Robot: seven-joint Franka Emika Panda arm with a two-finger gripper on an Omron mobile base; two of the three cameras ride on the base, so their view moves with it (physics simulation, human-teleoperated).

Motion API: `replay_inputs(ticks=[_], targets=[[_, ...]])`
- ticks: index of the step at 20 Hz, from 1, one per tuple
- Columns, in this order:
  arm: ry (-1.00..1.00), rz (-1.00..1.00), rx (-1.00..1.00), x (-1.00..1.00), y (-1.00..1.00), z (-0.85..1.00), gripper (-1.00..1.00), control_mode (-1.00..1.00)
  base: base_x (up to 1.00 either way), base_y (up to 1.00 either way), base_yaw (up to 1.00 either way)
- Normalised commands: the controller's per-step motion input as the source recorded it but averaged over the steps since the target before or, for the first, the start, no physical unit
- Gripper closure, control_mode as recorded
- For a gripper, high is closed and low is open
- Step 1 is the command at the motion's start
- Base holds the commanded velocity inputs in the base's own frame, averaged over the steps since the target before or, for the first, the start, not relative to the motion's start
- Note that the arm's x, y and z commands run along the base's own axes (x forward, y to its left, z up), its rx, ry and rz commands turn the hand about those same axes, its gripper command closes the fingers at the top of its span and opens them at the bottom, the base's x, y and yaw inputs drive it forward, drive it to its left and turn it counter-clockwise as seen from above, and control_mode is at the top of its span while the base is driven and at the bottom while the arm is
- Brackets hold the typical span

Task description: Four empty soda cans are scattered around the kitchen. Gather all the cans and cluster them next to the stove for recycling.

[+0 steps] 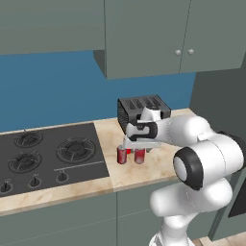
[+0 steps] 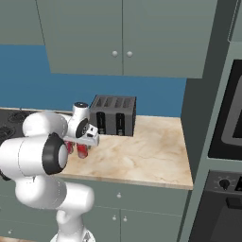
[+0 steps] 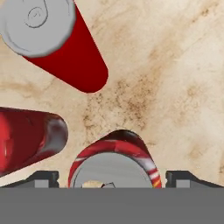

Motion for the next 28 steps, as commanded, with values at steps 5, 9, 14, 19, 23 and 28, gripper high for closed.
replay_inputs(ticks=[5,9,14,19,23,28], targets=[[-0.01,0.00,0.00,-0.13,0.00,0.05,-1.00,-1.00,0.00,0.00,0.00],[-0.07,0.00,0.00,-0.02,0.00,0.23,-1.00,-1.00,0.00,0.00,0.00],[-0.04,-0.01,0.00,-0.08,0.00,0.29,-1.00,-1.00,0.00,0.00,0.00],[0.00,-0.07,0.00,-0.27,-0.02,0.19,-1.00,-1.00,0.00,0.00,0.00],[-0.02,-0.05,0.00,-0.31,-0.01,0.15,-1.00,-1.00,0.00,0.00,0.00],[-0.01,-0.04,0.00,-0.24,0.00,0.23,-1.00,-1.00,0.00,0.00,0.00]])
